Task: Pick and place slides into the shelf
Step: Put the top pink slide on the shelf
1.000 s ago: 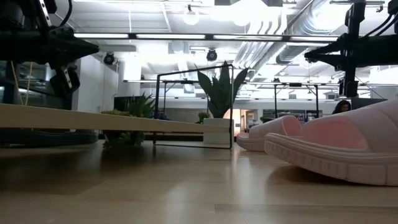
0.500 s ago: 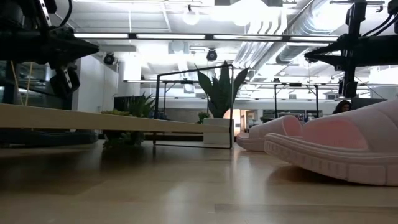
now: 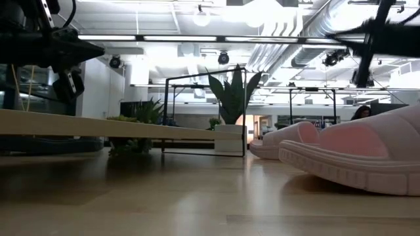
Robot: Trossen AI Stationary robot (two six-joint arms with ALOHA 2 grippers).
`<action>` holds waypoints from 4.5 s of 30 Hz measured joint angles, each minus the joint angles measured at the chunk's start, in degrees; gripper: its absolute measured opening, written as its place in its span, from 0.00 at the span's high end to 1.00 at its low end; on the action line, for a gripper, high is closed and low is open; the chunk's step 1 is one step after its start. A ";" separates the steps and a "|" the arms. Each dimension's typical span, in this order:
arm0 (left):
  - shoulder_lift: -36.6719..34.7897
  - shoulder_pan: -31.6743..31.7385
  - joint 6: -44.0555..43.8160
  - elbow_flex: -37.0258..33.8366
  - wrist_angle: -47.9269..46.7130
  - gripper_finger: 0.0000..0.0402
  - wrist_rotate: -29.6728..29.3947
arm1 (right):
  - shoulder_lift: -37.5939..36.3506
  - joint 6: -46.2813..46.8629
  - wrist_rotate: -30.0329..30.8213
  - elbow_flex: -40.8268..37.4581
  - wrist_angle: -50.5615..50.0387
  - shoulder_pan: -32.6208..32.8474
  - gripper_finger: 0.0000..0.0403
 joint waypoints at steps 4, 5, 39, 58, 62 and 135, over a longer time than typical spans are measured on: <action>0.00 0.00 0.14 -0.02 -0.01 1.00 0.01 | -0.03 -5.04 -0.24 3.88 1.06 -0.01 1.00; 0.00 0.01 0.14 -0.02 0.01 1.00 0.01 | 0.02 -6.16 -0.26 4.76 0.65 -0.01 1.00; -0.01 -0.02 -0.10 -0.01 0.01 1.00 -0.01 | 42.37 6.88 -15.07 28.98 -29.16 2.98 0.75; -0.02 -0.01 -0.10 0.00 0.01 1.00 -0.01 | 56.84 45.49 20.98 28.90 -28.74 24.64 0.61; -0.02 0.00 -0.12 -0.02 0.01 1.00 0.00 | 61.18 51.86 26.47 28.88 -28.75 26.92 0.61; 0.00 0.00 -0.10 0.00 0.00 1.00 0.03 | 84.94 59.27 19.60 28.86 -15.10 14.98 0.61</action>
